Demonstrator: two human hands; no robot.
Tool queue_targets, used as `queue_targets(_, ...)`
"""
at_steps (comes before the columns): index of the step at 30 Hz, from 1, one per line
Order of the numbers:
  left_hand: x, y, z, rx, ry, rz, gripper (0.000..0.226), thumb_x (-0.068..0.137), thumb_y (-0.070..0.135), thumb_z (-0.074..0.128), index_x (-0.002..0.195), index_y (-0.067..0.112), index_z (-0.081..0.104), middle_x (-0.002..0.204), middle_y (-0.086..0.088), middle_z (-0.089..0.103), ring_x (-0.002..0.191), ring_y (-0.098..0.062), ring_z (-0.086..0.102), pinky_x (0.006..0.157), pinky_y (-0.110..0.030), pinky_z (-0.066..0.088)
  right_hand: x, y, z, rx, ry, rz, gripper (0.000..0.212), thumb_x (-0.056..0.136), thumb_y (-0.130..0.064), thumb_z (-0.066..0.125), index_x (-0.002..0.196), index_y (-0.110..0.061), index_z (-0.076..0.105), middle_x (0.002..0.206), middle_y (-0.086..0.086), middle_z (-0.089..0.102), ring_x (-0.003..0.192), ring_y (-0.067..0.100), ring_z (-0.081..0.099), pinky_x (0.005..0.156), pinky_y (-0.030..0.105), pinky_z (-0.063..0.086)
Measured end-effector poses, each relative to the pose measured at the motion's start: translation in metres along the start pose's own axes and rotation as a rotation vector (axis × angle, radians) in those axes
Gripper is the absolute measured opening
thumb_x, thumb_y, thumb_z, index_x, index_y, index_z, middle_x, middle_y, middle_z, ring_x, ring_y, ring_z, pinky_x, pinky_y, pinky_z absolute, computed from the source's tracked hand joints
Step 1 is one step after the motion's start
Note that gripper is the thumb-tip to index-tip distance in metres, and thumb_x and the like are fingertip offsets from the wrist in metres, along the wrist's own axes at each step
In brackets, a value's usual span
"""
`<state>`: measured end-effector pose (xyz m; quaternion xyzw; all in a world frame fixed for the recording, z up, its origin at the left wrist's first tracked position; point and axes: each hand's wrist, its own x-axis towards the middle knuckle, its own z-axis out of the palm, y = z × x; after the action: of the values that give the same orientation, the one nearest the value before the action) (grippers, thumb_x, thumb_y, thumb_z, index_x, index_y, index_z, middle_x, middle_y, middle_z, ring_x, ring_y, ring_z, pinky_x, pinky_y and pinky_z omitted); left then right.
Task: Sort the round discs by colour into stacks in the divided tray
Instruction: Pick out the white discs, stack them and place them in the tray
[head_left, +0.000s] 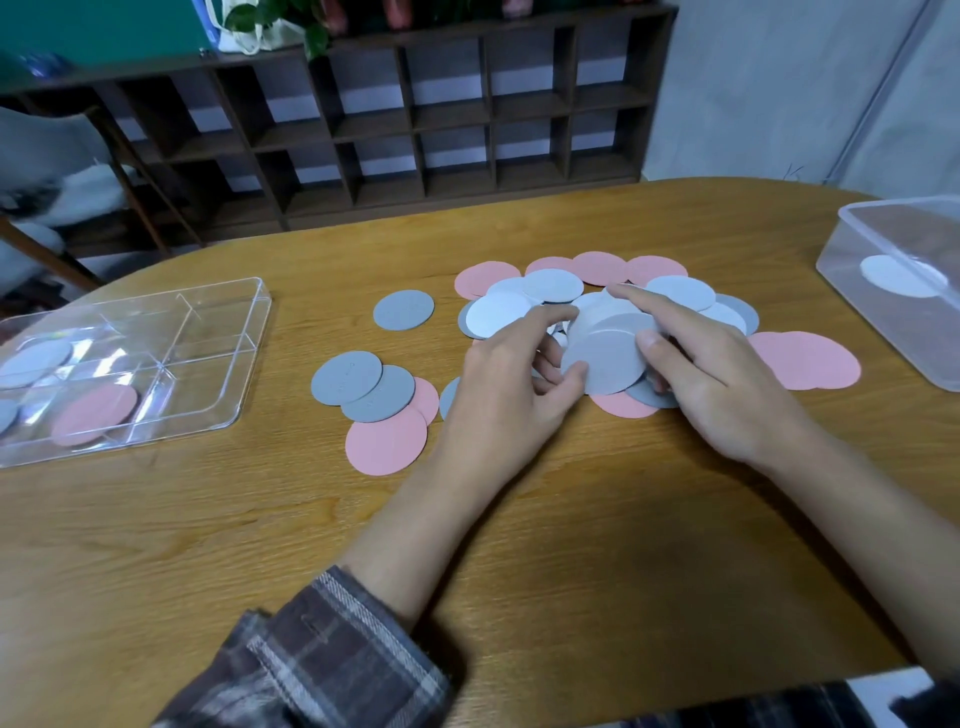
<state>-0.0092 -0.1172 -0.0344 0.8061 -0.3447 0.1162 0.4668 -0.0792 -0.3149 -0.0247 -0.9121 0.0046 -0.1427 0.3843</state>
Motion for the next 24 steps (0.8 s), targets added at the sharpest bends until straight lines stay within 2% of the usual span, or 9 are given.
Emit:
queue_targets(4, 0.0, 0.0009, 0.0019, 0.017, 0.019, -0.048, 0.039, 0.089, 0.017, 0.076, 0.128, 0.016, 0.073, 0.078, 0.004, 0.068, 0.072, -0.011, 0.065, 0.074, -0.022, 0.054, -0.0012, -0.0005, 0.0022, -0.011, -0.035, 0.01, 0.042, 0.111, -0.031, 0.037, 0.151, -0.038, 0.044, 0.088, -0.054, 0.047, 0.094, -0.02, 0.048, 0.081, 0.005, 0.033)
queue_targets(6, -0.0006, 0.0007, 0.0031, 0.016, 0.038, -0.083, 0.035, 0.089, 0.02, 0.078, 0.124, 0.016, 0.076, 0.079, 0.004, 0.069, 0.073, -0.011, 0.065, 0.076, -0.025, 0.053, -0.0011, -0.0013, 0.0037, -0.029, -0.049, 0.017, 0.046, 0.109, -0.039, 0.033, 0.155, -0.039, 0.04, 0.099, -0.044, 0.049, 0.098, -0.014, 0.047, 0.087, 0.011, 0.032)
queue_targets(9, -0.0004, 0.0001, 0.0029, 0.006, 0.058, -0.123, 0.032, 0.087, 0.023, 0.08, 0.119, 0.019, 0.078, 0.083, 0.003, 0.07, 0.073, -0.01, 0.066, 0.076, -0.025, 0.053, -0.0004, -0.0036, 0.004, -0.067, -0.072, 0.012, 0.055, 0.107, -0.052, 0.03, 0.16, -0.038, 0.027, 0.124, -0.027, 0.049, 0.121, 0.0, 0.044, 0.1, 0.026, 0.032)
queue_targets(12, 0.0002, 0.0002, 0.0025, -0.006, 0.052, -0.148, 0.033, 0.087, 0.025, 0.082, 0.119, 0.02, 0.078, 0.085, 0.004, 0.07, 0.074, -0.009, 0.066, 0.076, -0.024, 0.052, -0.0002, -0.0059, 0.0059, -0.153, -0.097, -0.01, 0.067, 0.103, -0.055, 0.034, 0.164, -0.034, 0.015, 0.119, -0.025, 0.044, 0.117, -0.001, 0.038, 0.095, 0.026, 0.031)
queue_targets(16, -0.0005, -0.0009, 0.0029, 0.0, 0.053, -0.161, 0.023, 0.088, 0.025, 0.081, 0.108, 0.014, 0.081, 0.084, 0.0, 0.071, 0.075, -0.014, 0.066, 0.078, -0.035, 0.054, -0.0003, -0.0047, 0.0079, -0.254, -0.12, -0.024, 0.067, 0.106, -0.048, 0.034, 0.164, -0.036, 0.003, 0.153, -0.01, 0.04, 0.136, 0.009, 0.036, 0.099, 0.026, 0.031)
queue_targets(18, -0.001, -0.0013, 0.0026, 0.015, 0.047, -0.151, 0.02, 0.089, 0.026, 0.08, 0.103, 0.011, 0.08, 0.083, -0.001, 0.07, 0.076, -0.015, 0.065, 0.078, -0.038, 0.054, 0.0, -0.0041, 0.0076, -0.267, -0.108, -0.036, 0.063, 0.107, -0.045, 0.035, 0.164, -0.035, 0.008, 0.154, -0.007, 0.042, 0.139, 0.013, 0.037, 0.1, 0.027, 0.031)
queue_targets(20, -0.0008, -0.0019, 0.0022, 0.034, 0.026, -0.135, 0.02, 0.089, 0.028, 0.079, 0.104, 0.014, 0.08, 0.083, -0.001, 0.068, 0.076, -0.015, 0.065, 0.078, -0.038, 0.053, -0.0001, -0.0043, 0.0073, -0.249, -0.063, -0.061, 0.056, 0.107, -0.039, 0.04, 0.161, -0.033, 0.024, 0.148, -0.007, 0.048, 0.135, 0.013, 0.041, 0.099, 0.025, 0.031)
queue_targets(22, -0.0003, -0.0032, 0.001, 0.048, -0.003, -0.128, 0.027, 0.089, 0.033, 0.08, 0.112, 0.019, 0.08, 0.087, 0.0, 0.068, 0.077, -0.014, 0.064, 0.077, -0.038, 0.054, -0.0001, -0.0042, 0.0069, -0.214, -0.017, -0.085, 0.048, 0.107, -0.032, 0.047, 0.154, -0.029, 0.041, 0.149, -0.009, 0.051, 0.13, 0.001, 0.04, 0.097, 0.017, 0.029)
queue_targets(24, -0.0001, -0.0067, -0.0009, 0.104, -0.039, -0.122, 0.038, 0.087, 0.04, 0.08, 0.121, 0.023, 0.077, 0.095, 0.002, 0.067, 0.085, -0.013, 0.063, 0.079, -0.037, 0.055, 0.0006, -0.0023, 0.0058, -0.192, 0.013, -0.089, 0.044, 0.106, -0.029, 0.05, 0.15, -0.028, 0.046, 0.147, -0.012, 0.052, 0.122, -0.009, 0.038, 0.093, 0.008, 0.029)
